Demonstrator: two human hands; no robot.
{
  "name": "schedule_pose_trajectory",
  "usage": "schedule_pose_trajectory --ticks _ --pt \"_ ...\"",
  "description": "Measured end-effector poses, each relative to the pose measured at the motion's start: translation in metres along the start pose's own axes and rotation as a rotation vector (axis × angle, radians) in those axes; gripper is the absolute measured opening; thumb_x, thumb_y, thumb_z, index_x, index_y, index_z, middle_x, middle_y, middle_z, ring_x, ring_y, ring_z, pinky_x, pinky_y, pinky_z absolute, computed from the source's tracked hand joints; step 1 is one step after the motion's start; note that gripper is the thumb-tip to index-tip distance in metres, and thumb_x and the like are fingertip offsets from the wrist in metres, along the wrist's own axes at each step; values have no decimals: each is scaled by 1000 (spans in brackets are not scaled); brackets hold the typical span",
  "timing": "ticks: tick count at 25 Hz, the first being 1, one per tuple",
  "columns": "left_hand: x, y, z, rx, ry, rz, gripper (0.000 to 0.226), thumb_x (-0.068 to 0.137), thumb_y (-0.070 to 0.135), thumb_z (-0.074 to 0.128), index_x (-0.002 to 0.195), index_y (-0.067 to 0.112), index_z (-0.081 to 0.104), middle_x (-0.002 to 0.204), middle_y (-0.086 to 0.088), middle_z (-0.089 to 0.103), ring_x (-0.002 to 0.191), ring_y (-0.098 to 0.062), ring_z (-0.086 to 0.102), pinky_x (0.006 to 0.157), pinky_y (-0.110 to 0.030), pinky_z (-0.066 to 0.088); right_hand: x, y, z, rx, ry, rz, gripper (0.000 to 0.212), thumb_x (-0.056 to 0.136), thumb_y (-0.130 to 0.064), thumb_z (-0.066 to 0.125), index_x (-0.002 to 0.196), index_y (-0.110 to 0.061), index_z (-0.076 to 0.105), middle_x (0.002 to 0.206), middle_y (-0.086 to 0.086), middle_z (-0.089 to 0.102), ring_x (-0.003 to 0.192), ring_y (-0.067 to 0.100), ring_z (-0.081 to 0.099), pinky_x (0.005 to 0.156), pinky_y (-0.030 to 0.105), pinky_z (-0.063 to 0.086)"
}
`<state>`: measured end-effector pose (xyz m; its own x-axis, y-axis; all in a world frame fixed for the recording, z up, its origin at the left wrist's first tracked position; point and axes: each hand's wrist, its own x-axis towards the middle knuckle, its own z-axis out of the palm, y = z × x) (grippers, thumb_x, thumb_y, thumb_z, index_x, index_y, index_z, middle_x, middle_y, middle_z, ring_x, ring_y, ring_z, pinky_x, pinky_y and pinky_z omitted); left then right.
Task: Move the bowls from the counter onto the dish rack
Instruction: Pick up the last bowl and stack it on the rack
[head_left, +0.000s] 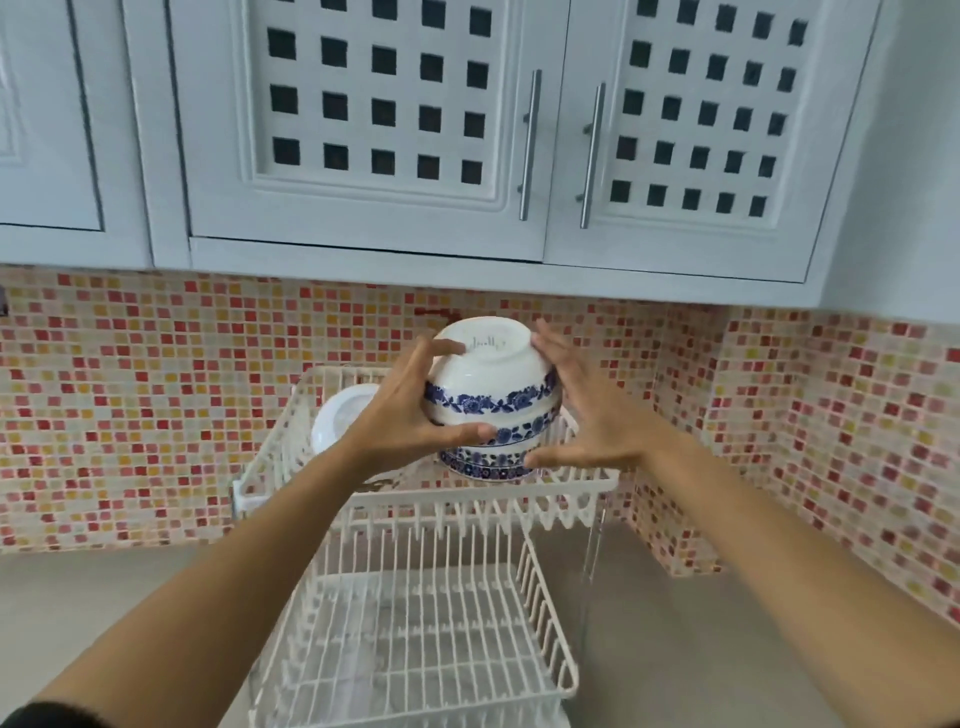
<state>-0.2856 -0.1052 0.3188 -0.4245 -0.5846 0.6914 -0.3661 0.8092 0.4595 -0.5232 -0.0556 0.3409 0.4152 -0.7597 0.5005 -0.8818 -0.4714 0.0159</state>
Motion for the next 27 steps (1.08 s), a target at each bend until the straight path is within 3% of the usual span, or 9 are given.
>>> schedule_pose_trajectory --ticks 3,5,9,13,18,23,27 --pt "12 -9 30 56 -23 6 76 57 60 75 117 44 30 141 -1 32 121 -15 37 96 -24 46 -2 24 17 95 0 53 111 65 -69 55 144 -31 -12 152 -15 -14 136 3 -4 111 32 6" --pt "19 -16 47 108 -62 -23 79 58 56 79 119 37 33 143 0 26 127 -17 34 102 -30 45 0 41 30 180 -21 104 111 71 -62 62 148 -26 -9 157 -11 -12 137 2 -5 116 33 7" --pt "23 -26 67 119 -83 -112 85 59 39 88 125 23 36 126 6 28 115 -8 31 101 -34 46 4 60 51 232 -138 159 118 70 -61 67 148 -25 -15 158 -7 -14 138 1 -8 120 36 7" --pt "24 -32 77 222 -172 -180 113 56 44 87 144 31 18 146 -4 15 132 -22 25 113 -39 31 10 66 66 282 -169 162 124 63 -67 70 147 -34 -15 159 -10 -11 145 9 -2 120 42 15" --pt "26 -36 85 410 -208 -175 128 57 54 83 152 18 4 152 -15 3 144 -35 10 117 -46 18 16 69 74 263 -192 192 137 55 -65 77 146 -30 -19 158 -9 -16 147 14 -3 119 46 18" --pt "25 -42 89 435 -248 -198 135 58 51 83 151 16 -9 152 -16 0 145 -37 7 117 -45 19 18 67 77 192 -170 190 140 54 -63 78 148 -22 -17 160 -2 -4 146 20 12 115 39 23" --pt "27 -47 91 418 -264 -210 136 58 44 85 150 12 -9 149 -14 5 143 -36 12 118 -46 23 18 68 79 178 -196 170 136 59 -55 80 149 -17 -15 160 0 -6 147 18 6 117 36 20"
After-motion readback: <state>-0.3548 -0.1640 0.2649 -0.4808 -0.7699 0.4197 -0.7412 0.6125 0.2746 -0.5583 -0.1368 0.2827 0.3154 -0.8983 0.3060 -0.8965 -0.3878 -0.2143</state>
